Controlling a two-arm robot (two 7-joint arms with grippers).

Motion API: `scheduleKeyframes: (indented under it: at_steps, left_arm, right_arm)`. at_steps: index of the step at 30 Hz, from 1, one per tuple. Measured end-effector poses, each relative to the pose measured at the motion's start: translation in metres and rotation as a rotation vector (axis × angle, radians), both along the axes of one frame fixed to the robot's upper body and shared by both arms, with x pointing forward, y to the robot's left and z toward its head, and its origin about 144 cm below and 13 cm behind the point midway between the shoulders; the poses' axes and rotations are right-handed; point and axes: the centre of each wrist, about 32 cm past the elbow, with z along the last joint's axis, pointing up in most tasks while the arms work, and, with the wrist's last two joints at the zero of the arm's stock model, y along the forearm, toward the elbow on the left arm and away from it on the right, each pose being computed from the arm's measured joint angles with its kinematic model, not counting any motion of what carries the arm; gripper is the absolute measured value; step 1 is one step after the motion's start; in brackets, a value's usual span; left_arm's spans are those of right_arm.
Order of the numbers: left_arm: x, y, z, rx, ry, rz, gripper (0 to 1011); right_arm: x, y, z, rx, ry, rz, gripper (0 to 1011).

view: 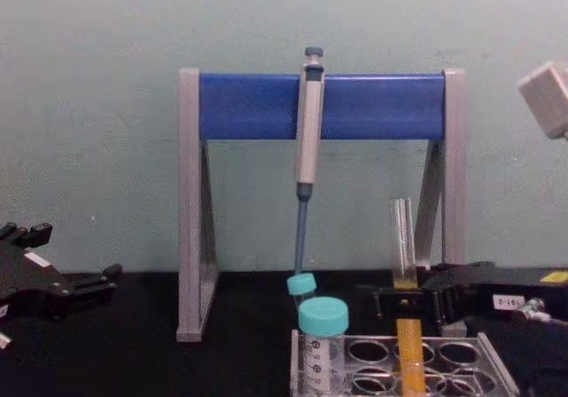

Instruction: Pick up the test tube from the test tube rack, shake it, then place it back into the test tube rack.

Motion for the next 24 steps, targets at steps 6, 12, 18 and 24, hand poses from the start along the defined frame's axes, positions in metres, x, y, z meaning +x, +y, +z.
scheduleKeyframes:
  at_steps: [6,12,18,24]
  left_arm:
    - [0.0,0.0,0.0,0.0,0.0,0.0,1002]
    - [0.0,0.0,0.0,0.0,0.0,0.0,1001]
    - [0.0,0.0,0.0,0.0,0.0,0.0,1001]
    - [0.0,0.0,0.0,0.0,0.0,0.0,1001]
  right_arm:
    - [-0.0001,-0.0002,0.0001,0.001,0.0,0.0,764]
    - [-0.0002,-0.0003,0.0001,0.001,0.001,-0.001,569]
    - [-0.0003,-0.0003,0.0,0.001,0.001,-0.001,362]
    - [-0.0003,-0.0003,0.0,0.002,0.002,0.0,232]
